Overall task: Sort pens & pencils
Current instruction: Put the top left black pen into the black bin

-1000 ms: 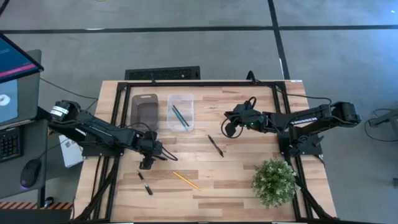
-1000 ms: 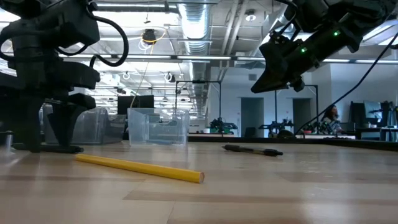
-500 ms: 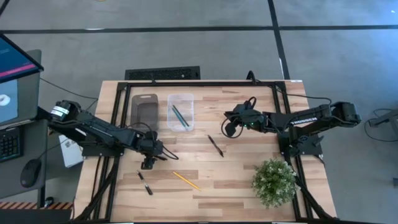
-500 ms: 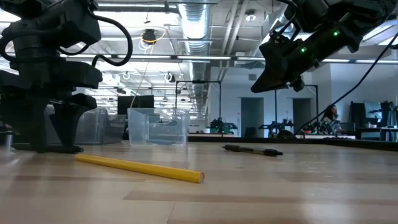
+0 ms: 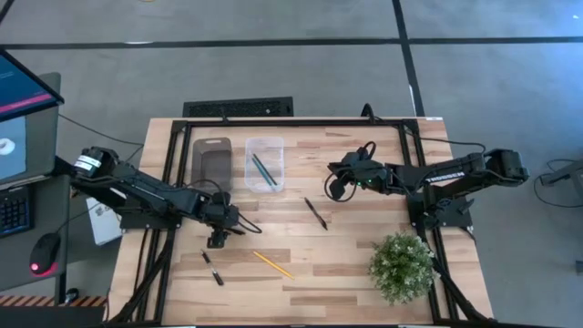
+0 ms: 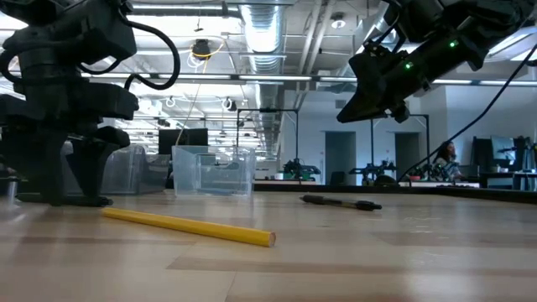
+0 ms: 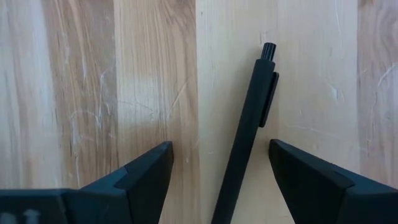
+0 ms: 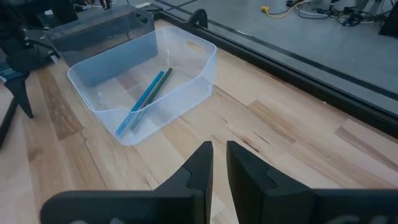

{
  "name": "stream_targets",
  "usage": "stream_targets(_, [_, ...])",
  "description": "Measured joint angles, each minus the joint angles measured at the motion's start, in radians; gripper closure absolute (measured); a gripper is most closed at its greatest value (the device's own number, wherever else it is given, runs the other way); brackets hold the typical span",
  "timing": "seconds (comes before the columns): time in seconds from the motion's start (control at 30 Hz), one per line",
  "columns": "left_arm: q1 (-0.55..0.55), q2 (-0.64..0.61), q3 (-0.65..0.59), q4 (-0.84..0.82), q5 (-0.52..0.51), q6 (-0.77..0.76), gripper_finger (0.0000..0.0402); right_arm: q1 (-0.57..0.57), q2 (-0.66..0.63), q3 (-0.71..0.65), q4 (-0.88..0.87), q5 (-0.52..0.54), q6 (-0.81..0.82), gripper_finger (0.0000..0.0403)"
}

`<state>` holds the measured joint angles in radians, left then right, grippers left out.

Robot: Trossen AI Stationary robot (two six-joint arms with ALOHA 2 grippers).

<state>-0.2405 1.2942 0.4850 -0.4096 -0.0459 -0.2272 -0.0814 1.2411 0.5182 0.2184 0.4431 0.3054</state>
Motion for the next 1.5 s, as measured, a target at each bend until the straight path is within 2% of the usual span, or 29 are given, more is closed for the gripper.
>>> stream_targets(0.37, [0.000,0.000,0.000,-0.003,0.011,0.001,0.0146,0.000,0.000,0.000,0.000,0.000,0.000,0.0336])
stream_targets(0.67, [0.000,0.000,0.000,-0.003,0.003,0.013,0.0214,0.000,0.000,0.000,0.000,0.000,0.000,0.0336])
stream_targets(0.8, [-0.002,-0.001,-0.007,0.008,-0.003,0.008,0.0232,0.000,0.000,0.000,0.000,0.000,0.000,0.0336])
stream_targets(1.07, [-0.034,-0.003,-0.042,0.035,-0.032,-0.016,0.0237,0.000,0.000,0.000,0.000,0.000,0.000,0.0336])
stream_targets(1.5, [-0.041,-0.002,-0.043,0.037,-0.020,-0.030,0.0239,0.000,0.000,0.000,0.000,0.000,-0.001,0.0336])
